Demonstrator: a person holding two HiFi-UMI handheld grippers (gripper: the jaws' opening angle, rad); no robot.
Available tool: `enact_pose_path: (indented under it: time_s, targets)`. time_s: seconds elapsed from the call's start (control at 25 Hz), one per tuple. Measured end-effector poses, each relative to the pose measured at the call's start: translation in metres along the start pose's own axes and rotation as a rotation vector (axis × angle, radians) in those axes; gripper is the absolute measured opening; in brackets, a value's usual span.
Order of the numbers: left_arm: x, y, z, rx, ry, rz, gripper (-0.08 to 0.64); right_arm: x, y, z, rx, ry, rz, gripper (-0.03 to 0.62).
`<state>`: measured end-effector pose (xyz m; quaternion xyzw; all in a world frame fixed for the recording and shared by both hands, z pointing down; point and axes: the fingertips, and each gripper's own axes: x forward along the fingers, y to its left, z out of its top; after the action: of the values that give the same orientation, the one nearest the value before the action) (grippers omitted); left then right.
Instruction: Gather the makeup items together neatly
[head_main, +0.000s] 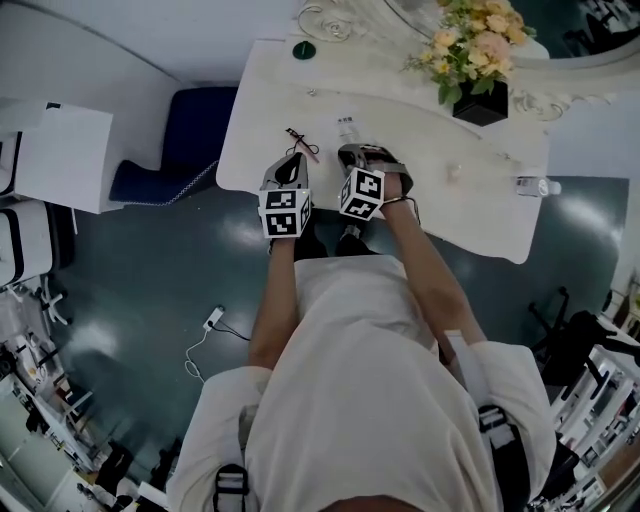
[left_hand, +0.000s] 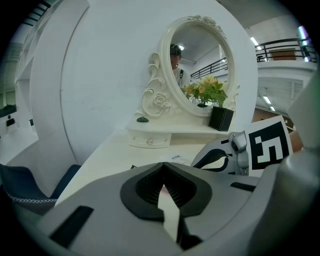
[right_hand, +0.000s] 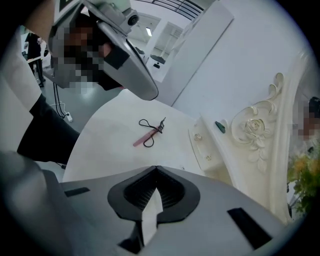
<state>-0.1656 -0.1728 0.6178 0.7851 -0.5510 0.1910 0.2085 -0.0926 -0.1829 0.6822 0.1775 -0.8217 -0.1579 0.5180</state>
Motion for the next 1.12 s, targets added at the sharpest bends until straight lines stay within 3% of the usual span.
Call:
enact_pose_path:
  time_s: [0.48,0.64,1.12]
  targets:
    - [0.038,-0.088,0.017,0.097,0.002,-0.155,0.014,-0.052,-0.004,-0.09,0.221,0.088,-0.104,0.04]
    - [0.049,-0.114,0.019,0.094,0.009,-0.205,0.015,-0.068,-0.004,-0.118,0.304,0.113,-0.13,0.04]
    - [0.069,-0.164,0.019,0.11,0.033,-0.29,0.014,-0.103,0.022,-0.164,0.409,0.129,-0.101,0.041]
